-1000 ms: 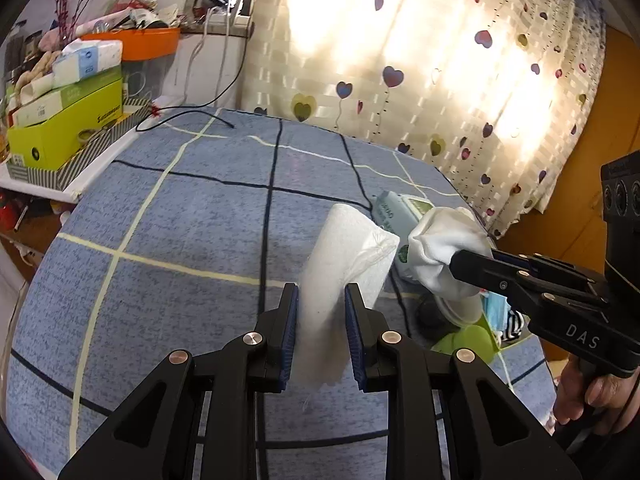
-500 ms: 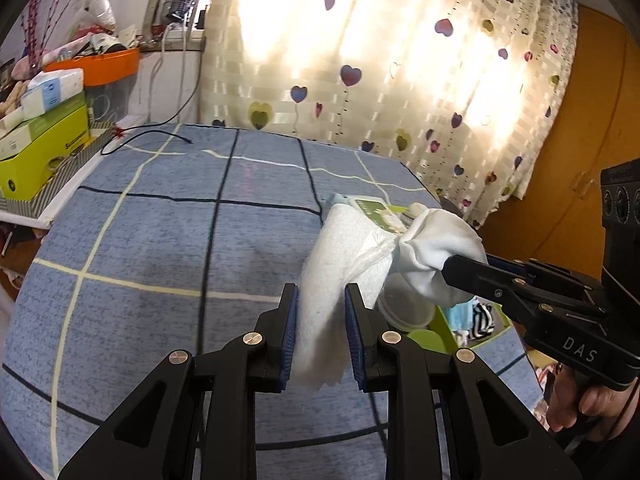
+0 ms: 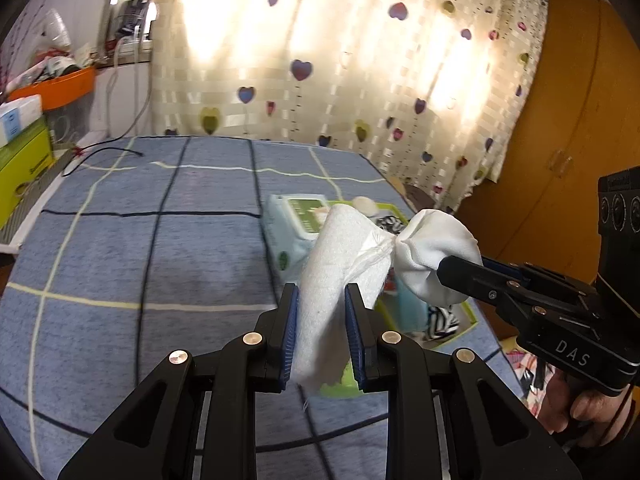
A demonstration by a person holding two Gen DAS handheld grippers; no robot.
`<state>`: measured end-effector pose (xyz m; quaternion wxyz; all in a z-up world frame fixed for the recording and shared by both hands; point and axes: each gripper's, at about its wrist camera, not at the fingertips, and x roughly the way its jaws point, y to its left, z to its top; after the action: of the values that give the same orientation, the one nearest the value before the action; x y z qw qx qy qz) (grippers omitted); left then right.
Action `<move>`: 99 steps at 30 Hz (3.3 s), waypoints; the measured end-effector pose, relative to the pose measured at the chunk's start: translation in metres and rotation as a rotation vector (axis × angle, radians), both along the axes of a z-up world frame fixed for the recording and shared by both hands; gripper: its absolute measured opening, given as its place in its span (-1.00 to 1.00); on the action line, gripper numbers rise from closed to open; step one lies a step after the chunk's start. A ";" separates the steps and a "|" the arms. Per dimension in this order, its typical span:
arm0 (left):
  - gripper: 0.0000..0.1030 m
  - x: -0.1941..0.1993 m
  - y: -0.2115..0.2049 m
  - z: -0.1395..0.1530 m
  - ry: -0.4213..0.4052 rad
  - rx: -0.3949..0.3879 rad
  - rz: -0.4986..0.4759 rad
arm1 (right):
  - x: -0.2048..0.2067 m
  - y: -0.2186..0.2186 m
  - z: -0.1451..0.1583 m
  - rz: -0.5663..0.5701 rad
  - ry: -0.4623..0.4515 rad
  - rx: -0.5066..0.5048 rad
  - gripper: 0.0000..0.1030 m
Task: Organize soft objects
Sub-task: 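Carry the white cloth and white sock over the white box, then open both grippers to drop the cloth and sock into the box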
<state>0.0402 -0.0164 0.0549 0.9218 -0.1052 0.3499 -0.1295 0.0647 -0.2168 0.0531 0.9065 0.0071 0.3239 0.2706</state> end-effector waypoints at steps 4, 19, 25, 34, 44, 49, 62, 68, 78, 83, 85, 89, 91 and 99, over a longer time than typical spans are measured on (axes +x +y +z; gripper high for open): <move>-0.53 0.006 -0.022 0.003 -0.003 0.001 -0.038 | 0.000 -0.024 0.001 -0.046 -0.003 0.011 -0.67; -0.53 0.029 -0.081 -0.002 0.036 -0.001 -0.119 | 0.008 -0.088 -0.009 -0.164 0.020 0.027 -0.67; -0.53 0.037 -0.096 -0.014 0.072 -0.002 -0.130 | 0.015 -0.102 -0.021 -0.193 0.047 0.028 -0.67; -0.53 0.051 -0.112 -0.037 0.141 0.000 -0.124 | 0.029 -0.112 -0.040 -0.211 0.090 0.027 -0.67; -0.53 0.067 -0.127 -0.057 0.192 -0.001 -0.110 | 0.046 -0.124 -0.063 -0.227 0.143 0.019 -0.67; -0.53 0.075 -0.131 -0.066 0.218 0.000 -0.103 | 0.053 -0.128 -0.074 -0.230 0.167 0.008 -0.67; -0.48 0.087 -0.147 -0.081 0.263 0.015 -0.132 | 0.069 -0.131 -0.095 -0.224 0.212 -0.007 -0.66; -0.22 0.091 -0.155 -0.084 0.258 0.016 -0.158 | 0.083 -0.128 -0.103 -0.221 0.223 -0.012 -0.66; -0.17 0.082 -0.152 -0.072 0.204 0.042 -0.155 | 0.082 -0.130 -0.109 -0.210 0.252 -0.012 -0.57; -0.16 0.075 -0.149 -0.064 0.183 0.036 -0.162 | 0.070 -0.129 -0.099 -0.213 0.230 -0.023 -0.37; -0.16 0.073 -0.148 -0.061 0.177 0.033 -0.165 | 0.066 -0.128 -0.094 -0.211 0.215 -0.024 -0.32; -0.16 0.065 -0.141 -0.054 0.163 0.027 -0.161 | 0.058 -0.127 -0.086 -0.220 0.200 -0.027 -0.32; -0.16 0.061 -0.139 -0.050 0.152 0.028 -0.158 | 0.053 -0.126 -0.082 -0.222 0.192 -0.029 -0.30; -0.16 0.040 -0.131 -0.037 0.121 0.063 -0.159 | 0.023 -0.114 -0.063 -0.222 0.152 -0.058 -0.12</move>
<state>0.0801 -0.1478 0.0178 0.8885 -0.0556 0.4163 -0.1847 0.0877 -0.3305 -0.0101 0.9035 0.0373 0.3967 0.1581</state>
